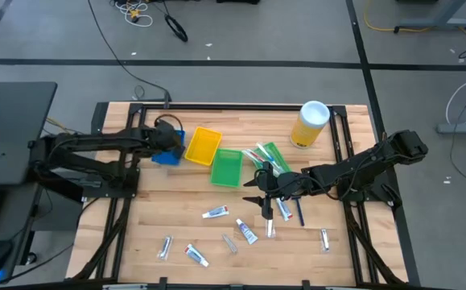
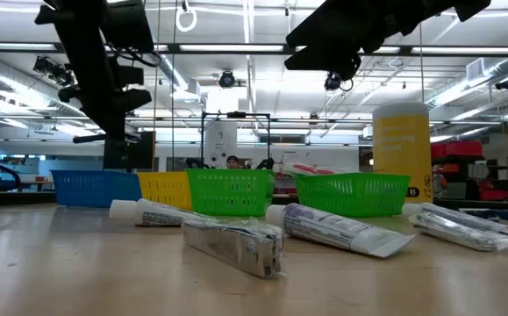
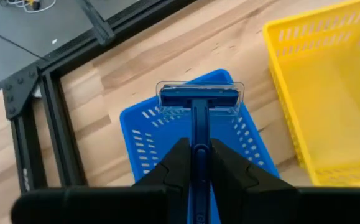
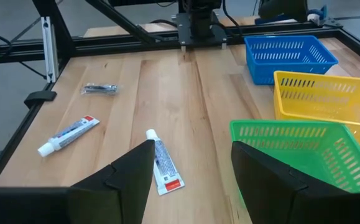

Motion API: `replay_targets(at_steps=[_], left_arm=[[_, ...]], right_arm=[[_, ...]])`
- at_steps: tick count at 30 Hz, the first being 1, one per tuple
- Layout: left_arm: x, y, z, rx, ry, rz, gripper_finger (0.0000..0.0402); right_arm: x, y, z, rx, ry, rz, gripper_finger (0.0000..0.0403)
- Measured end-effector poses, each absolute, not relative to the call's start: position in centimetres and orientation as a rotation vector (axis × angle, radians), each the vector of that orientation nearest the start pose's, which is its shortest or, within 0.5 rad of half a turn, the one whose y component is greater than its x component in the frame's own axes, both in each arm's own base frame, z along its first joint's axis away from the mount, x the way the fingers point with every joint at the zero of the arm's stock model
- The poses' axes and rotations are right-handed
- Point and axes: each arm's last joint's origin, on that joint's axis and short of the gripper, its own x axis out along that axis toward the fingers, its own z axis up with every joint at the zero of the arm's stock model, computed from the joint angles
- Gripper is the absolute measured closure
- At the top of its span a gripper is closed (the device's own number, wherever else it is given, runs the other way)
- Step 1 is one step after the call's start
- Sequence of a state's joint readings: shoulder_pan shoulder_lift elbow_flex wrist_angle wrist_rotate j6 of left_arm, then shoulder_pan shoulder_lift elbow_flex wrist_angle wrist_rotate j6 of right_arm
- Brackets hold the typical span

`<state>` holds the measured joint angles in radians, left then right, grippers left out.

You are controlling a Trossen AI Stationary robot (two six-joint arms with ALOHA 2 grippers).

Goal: Pick & Place Travel size toiletries
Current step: Put the blue razor into the blue bin

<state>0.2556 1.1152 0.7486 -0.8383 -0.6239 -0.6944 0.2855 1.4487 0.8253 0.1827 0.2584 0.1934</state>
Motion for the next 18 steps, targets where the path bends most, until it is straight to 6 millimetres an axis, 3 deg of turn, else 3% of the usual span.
replay_targets(at_steps=[7, 18], left_arm=[[17.8, 7.4, 21.6, -0.32, 0.869, 1.106, 0.0352], [16.1, 7.8, 16.7, -0.367, 0.926, 1.088, 0.0353]], right_arm=[[29.8, 8.0, 23.0, 0.07, 0.432, -0.015, 0.0178], [29.8, 8.0, 23.0, 0.07, 0.431, -0.015, 0.0178]])
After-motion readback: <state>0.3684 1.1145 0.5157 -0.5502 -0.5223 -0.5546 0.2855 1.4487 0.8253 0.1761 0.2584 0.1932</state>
